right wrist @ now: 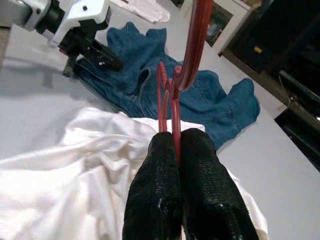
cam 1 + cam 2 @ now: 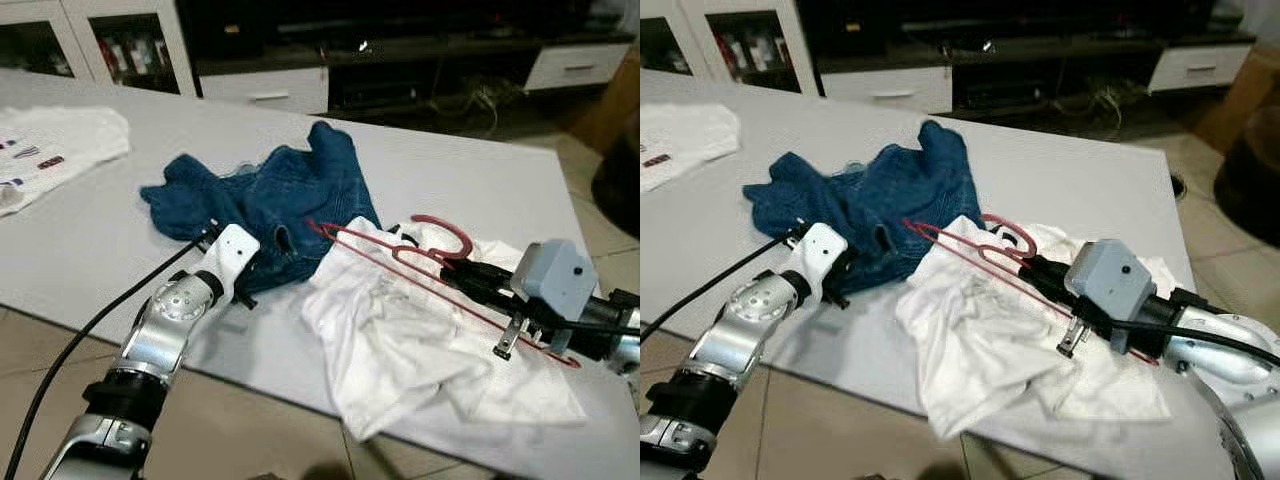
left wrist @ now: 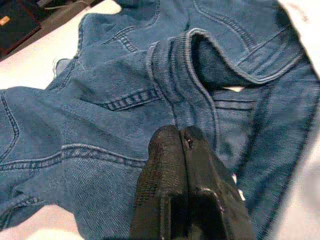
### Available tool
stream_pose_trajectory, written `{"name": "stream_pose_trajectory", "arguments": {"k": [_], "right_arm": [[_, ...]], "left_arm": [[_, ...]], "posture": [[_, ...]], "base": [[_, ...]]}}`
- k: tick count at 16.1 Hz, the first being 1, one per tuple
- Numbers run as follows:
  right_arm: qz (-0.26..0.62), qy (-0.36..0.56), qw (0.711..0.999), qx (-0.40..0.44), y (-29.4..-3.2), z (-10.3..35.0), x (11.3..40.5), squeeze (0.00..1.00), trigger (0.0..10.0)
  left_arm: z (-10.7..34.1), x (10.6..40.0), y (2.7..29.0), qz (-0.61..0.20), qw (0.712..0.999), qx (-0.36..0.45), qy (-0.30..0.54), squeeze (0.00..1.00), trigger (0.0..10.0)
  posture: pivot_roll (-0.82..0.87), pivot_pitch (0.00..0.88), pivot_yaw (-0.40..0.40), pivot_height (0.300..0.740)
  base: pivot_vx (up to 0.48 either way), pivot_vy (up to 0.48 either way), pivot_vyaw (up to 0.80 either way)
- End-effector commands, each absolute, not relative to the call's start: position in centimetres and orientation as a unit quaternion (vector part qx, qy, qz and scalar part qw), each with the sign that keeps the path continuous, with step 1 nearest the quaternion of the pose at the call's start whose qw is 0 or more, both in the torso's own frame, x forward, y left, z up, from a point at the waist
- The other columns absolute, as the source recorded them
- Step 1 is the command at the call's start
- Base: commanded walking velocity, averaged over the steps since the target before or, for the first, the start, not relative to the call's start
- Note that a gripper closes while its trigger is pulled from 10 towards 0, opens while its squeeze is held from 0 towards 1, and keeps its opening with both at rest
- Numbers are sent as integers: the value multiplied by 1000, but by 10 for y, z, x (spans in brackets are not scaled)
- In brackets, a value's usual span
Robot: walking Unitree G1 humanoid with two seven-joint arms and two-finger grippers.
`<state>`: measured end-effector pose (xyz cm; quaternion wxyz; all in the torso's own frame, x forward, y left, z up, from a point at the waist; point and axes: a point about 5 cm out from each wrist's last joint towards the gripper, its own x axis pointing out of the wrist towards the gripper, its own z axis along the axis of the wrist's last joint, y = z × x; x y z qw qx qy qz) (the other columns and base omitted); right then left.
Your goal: Hang hanger
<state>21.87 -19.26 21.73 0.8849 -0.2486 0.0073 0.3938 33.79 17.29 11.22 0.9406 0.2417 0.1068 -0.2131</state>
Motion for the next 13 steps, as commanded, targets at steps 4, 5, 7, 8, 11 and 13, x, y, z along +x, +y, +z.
{"name": "stream_pose_trajectory", "arguments": {"k": [4, 5, 7, 8, 11, 13], "right_arm": [[394, 2, 884, -249, -191, 216, 218, 0, 10000], [393, 1, 885, -249, -191, 216, 219, 0, 10000], [391, -1, 886, -248, -191, 216, 220, 0, 10000], [391, -1, 886, -248, -191, 216, 219, 0, 10000], [391, -1, 887, -244, -190, 214, 220, 0, 10000], [392, -1, 888, -241, -189, 213, 220, 0, 10000]], "left_arm": [[114, 342, 171, -208, 944, 236, 103, 0, 10000], [117, 343, 172, -205, 945, 235, 99, 0, 10000], [116, 344, 175, -203, 944, 237, 106, 0, 10000], [115, 343, 176, -203, 943, 239, 108, 0, 10000], [111, 341, 176, -204, 942, 243, 112, 0, 10000], [112, 342, 175, -198, 944, 241, 107, 0, 10000]], "posture": [[-5, 72, 38, 740], [-6, 72, 38, 740], [-5, 74, 36, 740], [-5, 75, 35, 740], [-1, 82, 34, 740], [-1, 82, 34, 740]], "base": [[0, 0, 0], [0, 0, 0], [0, 0, 0], [0, 0, 0], [0, 0, 0], [0, 0, 0]]}}
